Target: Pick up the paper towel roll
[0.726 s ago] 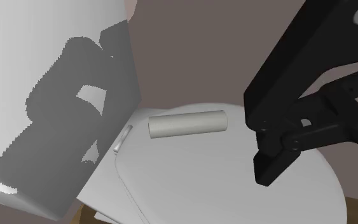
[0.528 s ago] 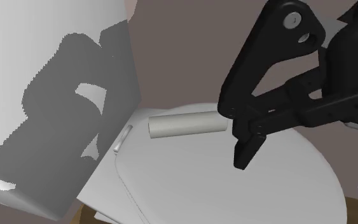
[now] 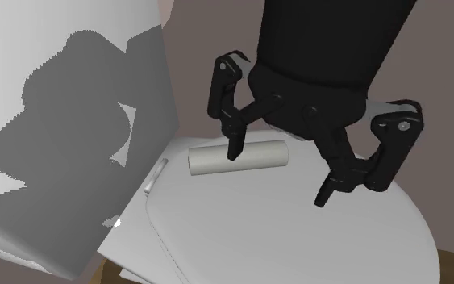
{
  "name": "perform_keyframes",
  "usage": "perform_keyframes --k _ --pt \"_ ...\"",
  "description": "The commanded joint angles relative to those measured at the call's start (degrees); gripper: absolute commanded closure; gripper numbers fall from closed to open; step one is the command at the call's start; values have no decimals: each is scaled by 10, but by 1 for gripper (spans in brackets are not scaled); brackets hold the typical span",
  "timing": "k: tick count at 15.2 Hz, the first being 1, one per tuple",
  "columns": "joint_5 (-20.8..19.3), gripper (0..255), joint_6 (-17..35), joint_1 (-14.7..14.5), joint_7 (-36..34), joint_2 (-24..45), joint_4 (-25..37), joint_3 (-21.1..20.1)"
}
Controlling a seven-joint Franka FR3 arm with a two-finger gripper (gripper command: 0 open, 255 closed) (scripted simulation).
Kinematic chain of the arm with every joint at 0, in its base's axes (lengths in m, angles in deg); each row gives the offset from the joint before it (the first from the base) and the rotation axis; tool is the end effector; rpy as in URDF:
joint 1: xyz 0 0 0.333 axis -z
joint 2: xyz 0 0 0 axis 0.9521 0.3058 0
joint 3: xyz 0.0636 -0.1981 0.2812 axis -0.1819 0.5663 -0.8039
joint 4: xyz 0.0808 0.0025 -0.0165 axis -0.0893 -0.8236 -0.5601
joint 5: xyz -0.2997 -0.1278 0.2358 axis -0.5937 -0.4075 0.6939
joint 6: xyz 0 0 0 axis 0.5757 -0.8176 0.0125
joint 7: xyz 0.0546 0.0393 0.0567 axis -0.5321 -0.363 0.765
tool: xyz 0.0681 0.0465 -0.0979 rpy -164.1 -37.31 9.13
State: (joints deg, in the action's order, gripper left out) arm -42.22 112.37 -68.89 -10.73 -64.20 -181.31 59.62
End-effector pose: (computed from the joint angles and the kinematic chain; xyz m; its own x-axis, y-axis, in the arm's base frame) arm 0.3950 0.0758 0.5167 0.8805 -0.4716 -0.0481 -0.4738 -0.8784 -0.0619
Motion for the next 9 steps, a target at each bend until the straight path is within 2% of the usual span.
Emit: perform_keyframes --k 1,5,9 --pt "-3 0 25 8 -61 42 19 -25" --pt "-28 0 62 26 -175 137 73 -62" --pt "-71 0 85 36 -291 237 139 -85"
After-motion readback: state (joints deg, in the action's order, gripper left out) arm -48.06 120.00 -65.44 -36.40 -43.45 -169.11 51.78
